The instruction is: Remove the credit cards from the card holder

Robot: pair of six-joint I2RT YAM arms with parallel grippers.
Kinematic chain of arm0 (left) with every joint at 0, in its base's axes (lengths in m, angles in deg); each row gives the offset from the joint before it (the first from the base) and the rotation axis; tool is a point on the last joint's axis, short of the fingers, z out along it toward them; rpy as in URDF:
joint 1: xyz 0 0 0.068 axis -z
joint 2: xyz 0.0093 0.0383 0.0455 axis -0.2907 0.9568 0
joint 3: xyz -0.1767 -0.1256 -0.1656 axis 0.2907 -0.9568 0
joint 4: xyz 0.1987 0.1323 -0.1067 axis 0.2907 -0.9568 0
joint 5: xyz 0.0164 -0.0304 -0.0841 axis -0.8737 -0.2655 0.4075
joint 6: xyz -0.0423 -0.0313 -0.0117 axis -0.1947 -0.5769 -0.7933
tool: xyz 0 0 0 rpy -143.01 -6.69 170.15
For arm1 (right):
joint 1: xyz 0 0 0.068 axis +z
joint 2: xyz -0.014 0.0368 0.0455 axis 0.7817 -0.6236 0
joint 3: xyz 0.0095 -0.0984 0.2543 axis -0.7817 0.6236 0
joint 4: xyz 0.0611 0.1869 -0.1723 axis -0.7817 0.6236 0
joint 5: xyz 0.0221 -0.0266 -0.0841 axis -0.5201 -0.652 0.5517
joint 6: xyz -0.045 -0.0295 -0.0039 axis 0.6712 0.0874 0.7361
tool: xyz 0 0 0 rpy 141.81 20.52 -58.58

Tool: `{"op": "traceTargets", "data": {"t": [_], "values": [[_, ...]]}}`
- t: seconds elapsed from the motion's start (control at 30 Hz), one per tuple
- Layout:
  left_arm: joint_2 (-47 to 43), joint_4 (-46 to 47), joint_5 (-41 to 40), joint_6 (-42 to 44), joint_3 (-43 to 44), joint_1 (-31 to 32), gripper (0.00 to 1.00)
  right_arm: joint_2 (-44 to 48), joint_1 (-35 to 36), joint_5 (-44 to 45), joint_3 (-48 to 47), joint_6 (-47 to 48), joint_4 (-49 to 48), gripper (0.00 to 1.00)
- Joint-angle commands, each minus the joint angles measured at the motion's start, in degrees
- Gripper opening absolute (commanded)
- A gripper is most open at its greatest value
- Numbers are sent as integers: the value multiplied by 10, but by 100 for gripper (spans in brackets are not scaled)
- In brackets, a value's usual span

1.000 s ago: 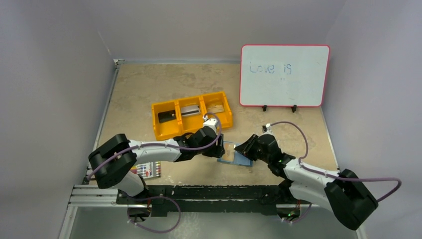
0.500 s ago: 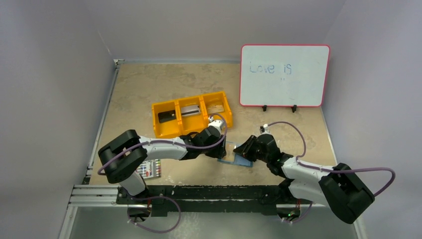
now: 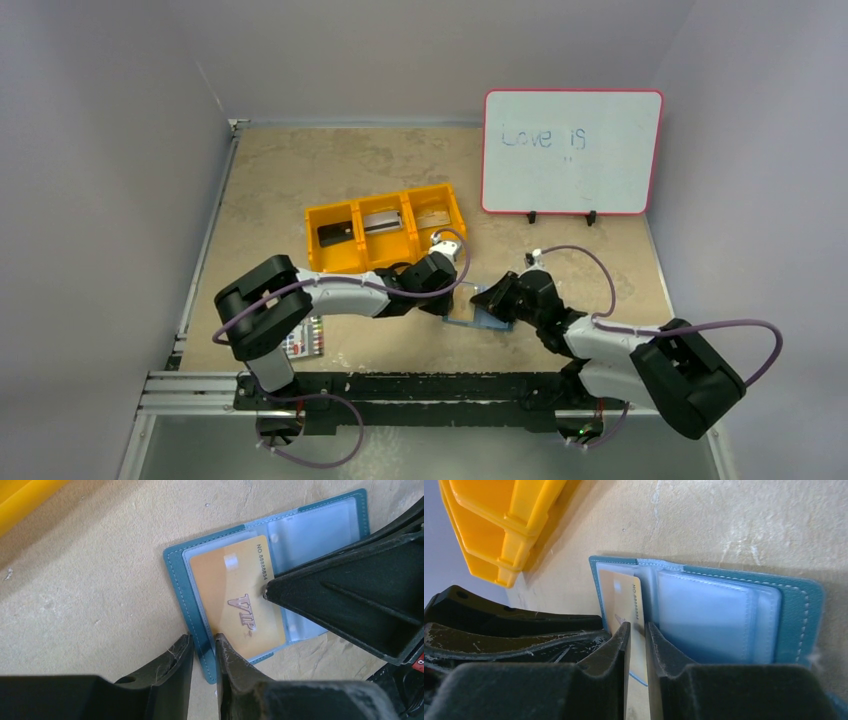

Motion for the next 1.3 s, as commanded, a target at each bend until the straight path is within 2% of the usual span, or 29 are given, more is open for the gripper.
{"op": "traceTargets", "data": {"t": [0.0,0.23,0.5,0.87,1.27], "values": [[39,15,28,-4,3,25,20,-1,4,-10,21,-18,-20,17],[50,8,5,-18,-2,34,10,45,4,-8,35,-25,-26,0],[51,-12,-21,-17,1,36,0,117,1,40,41,-21,63,0],[38,-21,-62,-27,-15,36,0,194,-3,46,52,-9,125,0],[-2,-32,-138,-62,-64,36,0,197,-3,32,56,9,129,0]]}}
